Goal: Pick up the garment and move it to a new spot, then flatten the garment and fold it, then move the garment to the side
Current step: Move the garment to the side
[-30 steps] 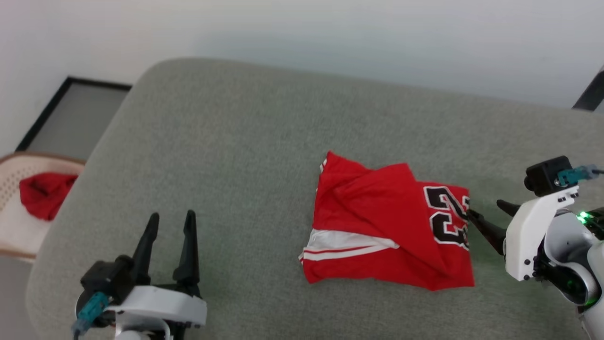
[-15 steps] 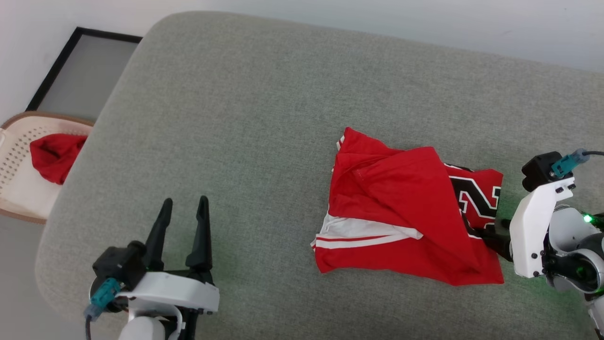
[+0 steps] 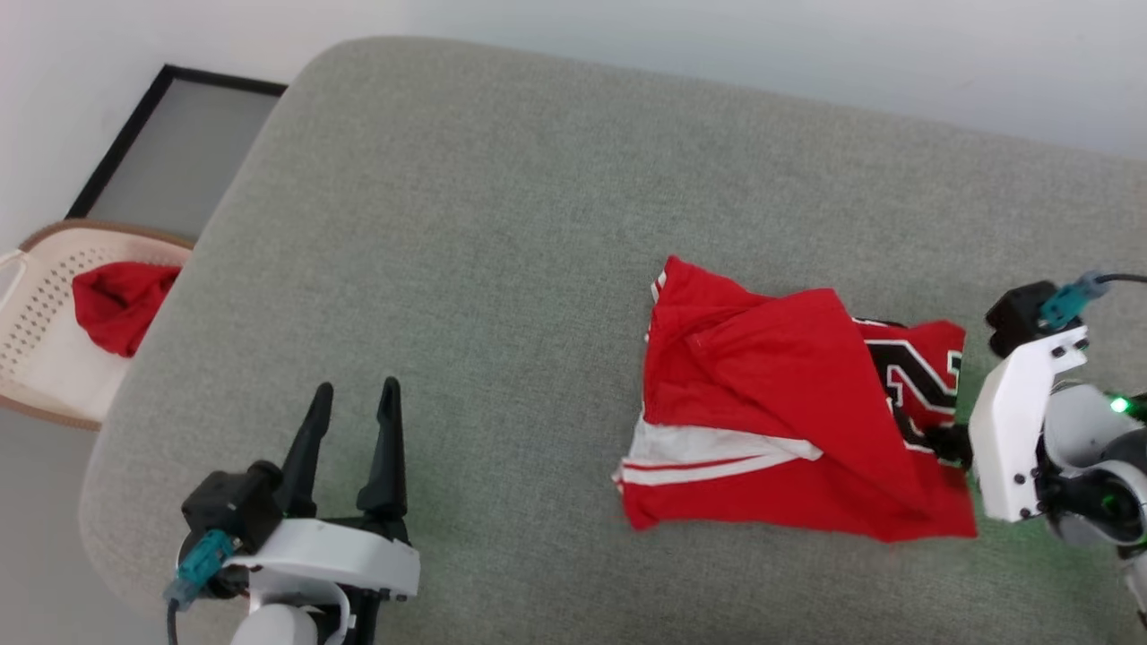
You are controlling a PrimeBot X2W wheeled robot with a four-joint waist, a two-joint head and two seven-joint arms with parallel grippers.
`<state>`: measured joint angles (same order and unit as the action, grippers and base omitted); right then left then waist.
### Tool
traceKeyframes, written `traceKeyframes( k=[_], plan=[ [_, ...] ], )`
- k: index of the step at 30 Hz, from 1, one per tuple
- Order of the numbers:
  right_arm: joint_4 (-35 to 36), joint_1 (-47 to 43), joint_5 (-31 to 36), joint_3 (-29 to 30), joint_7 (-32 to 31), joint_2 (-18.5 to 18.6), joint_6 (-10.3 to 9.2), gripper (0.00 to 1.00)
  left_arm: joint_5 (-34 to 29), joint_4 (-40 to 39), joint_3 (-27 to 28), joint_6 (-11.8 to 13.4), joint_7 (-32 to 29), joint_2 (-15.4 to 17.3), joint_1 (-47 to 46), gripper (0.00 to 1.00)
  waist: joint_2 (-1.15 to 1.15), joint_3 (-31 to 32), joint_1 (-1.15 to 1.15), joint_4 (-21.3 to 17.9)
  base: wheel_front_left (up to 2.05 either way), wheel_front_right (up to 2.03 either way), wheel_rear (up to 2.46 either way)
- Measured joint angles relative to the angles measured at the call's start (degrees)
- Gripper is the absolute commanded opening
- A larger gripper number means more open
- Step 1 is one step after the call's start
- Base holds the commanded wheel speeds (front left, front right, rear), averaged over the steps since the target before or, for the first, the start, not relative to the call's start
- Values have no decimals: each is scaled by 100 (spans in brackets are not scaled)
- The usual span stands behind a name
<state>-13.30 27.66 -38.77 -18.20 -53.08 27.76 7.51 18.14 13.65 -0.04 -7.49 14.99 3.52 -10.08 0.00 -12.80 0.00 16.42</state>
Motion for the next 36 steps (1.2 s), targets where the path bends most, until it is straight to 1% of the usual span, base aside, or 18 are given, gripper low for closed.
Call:
traceKeyframes(
  k=[6,9,14,18,19,21,22,25,27,29,36],
  plan=[
    [-44,208,134,-20,246,183,0,0,0,12,24,0,0,11,119,100,0,209,0,-49,0,0,0],
    [34,449,333,-160,479,463,0,0,-2,-2,20,0,1,43,194,100,0,351,0,-125,0,0,0],
    [170,727,427,-417,766,846,0,0,0,-3,1,0,0,86,247,100,0,468,0,-275,0,0,0],
    [208,865,449,-514,924,982,0,0,1,-7,-5,0,0,97,302,100,0,527,0,-380,0,0,0],
    [229,958,450,-594,991,1069,0,0,2,-12,-14,0,0,110,327,100,0,563,0,-459,0,0,0],
    [230,1011,454,-621,1033,1102,0,0,3,-13,-24,0,0,121,330,100,0,577,0,-498,0,0,0],
    [240,1116,463,-687,1083,1196,0,0,16,-14,-32,0,0,133,330,100,0,601,0,-578,0,0,0],
    [230,1211,505,-733,1140,1290,0,0,31,-14,-59,0,1,164,325,100,0,613,0,-655,0,0,0],
    [204,1376,578,-812,1258,1491,0,0,26,-40,-114,0,0,176,289,100,0,602,0,-763,0,0,0],
    [188,1425,590,-828,1278,1549,0,0,22,-55,-129,0,0,167,267,100,0,589,0,-793,0,0,0],
    [26,1718,723,-880,1610,1898,0,0,-45,-121,-183,0,0,144,113,100,0,365,0,-957,0,0,0]
  ],
)
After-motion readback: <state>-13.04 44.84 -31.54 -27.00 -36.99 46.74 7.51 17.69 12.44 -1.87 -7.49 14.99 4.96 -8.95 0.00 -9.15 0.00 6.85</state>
